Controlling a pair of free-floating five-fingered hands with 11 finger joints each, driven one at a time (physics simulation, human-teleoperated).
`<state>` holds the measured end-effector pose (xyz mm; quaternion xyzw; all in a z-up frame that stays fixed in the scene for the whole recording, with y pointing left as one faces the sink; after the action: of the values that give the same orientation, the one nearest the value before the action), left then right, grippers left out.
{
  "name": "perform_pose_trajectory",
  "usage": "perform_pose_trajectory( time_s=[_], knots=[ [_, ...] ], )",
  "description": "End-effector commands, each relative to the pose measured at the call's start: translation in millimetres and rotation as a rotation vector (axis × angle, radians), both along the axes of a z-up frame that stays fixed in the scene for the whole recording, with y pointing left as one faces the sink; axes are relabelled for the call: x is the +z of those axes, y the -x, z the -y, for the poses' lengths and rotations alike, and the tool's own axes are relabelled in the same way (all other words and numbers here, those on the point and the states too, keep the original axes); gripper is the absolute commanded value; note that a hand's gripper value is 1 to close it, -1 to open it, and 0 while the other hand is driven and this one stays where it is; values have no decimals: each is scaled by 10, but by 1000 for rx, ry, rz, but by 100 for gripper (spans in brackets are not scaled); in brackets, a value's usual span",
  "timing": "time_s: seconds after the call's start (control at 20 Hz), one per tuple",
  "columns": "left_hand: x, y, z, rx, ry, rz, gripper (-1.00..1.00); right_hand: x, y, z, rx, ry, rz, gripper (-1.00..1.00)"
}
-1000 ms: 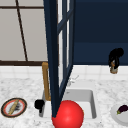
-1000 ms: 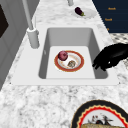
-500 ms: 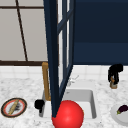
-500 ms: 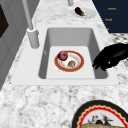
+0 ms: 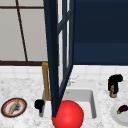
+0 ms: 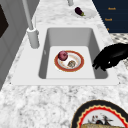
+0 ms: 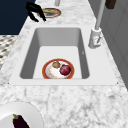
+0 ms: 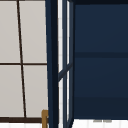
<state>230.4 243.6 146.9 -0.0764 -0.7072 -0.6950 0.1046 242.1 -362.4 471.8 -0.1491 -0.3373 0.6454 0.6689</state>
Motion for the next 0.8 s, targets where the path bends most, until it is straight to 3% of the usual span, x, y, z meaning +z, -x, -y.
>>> perform_pose_trajectory(
  time_s=[0.0,0.15,0.25,0.4,0.55,0.75],
  knots=[
    [0,0,0,0,0,0,0,-307,-179,56,-67,-53,20,100],
    [0,0,0,0,0,0,0,-529,-189,48,-85,-56,-2,100],
    [0,0,0,0,0,0,0,-654,-149,-22,-105,-20,-28,100],
    [0,0,0,0,0,0,0,-919,-165,-62,-117,9,-12,100],
    [0,0,0,0,0,0,0,-1087,5,-186,-111,85,-11,100],
    [0,0,0,0,0,0,0,-1284,124,-312,-133,115,-36,100]
  ],
)
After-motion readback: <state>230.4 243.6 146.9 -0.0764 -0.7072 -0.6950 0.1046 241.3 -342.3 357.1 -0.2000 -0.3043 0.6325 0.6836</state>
